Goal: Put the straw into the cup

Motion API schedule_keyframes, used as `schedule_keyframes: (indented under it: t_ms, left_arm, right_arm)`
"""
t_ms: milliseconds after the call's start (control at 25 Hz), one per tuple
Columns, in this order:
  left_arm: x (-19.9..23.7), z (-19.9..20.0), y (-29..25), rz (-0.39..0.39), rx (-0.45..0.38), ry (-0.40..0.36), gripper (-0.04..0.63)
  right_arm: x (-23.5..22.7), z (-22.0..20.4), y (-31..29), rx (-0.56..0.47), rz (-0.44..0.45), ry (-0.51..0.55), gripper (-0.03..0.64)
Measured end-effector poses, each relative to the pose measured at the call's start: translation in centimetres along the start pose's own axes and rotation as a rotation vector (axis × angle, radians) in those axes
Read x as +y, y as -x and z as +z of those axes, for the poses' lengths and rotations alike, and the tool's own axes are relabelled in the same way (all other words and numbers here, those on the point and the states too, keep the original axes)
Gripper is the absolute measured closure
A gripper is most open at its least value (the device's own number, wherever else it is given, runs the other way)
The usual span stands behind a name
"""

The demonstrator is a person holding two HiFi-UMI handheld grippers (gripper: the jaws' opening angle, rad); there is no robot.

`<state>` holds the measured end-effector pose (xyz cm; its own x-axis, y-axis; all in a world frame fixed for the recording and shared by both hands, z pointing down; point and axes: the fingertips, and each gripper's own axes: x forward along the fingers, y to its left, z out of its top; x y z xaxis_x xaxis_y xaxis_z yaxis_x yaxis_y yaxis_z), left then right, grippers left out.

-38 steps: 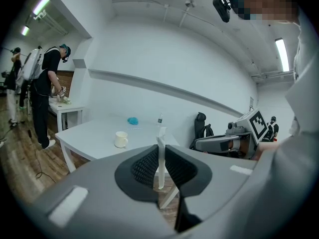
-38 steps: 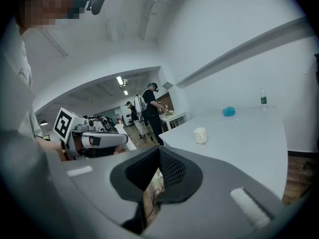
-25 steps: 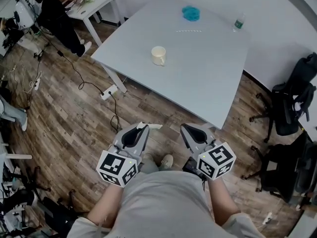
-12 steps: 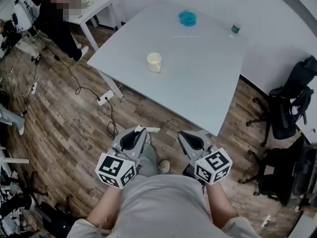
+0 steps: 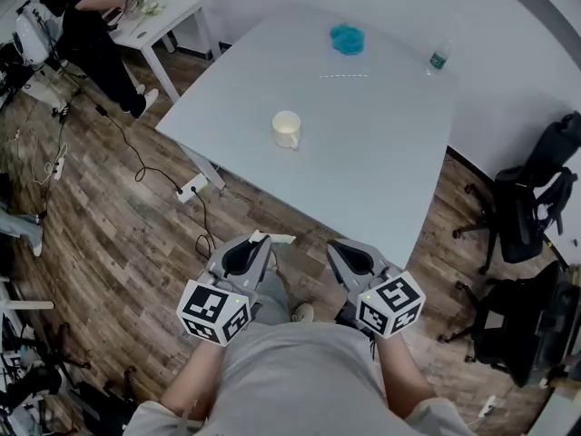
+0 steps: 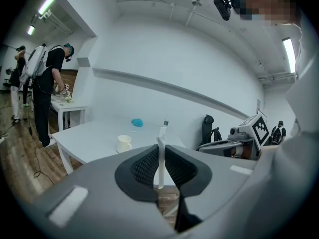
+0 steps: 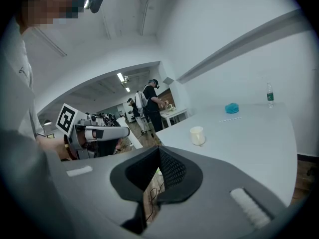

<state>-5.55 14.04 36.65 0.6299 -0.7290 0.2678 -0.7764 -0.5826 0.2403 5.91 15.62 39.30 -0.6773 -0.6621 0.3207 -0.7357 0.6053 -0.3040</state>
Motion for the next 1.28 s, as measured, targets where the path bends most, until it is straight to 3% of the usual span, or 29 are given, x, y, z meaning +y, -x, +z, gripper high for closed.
schedule_keyframes:
  t_ms: [720, 1280]
  left_arm:
    - [9.9, 6.5, -7.8, -0.091, -0.012, -0.013, 0.537]
    - [16.3, 8.8, -9.6, -0.152, 0.002, -0.009, 0.537]
  right_arm:
    - [-6.0, 7.3, -10.6, -0.044, -0.085, -0.012, 0.611]
    - [-6.7, 9.6, -16.9, -0.053, -0.132, -0.033, 0.611]
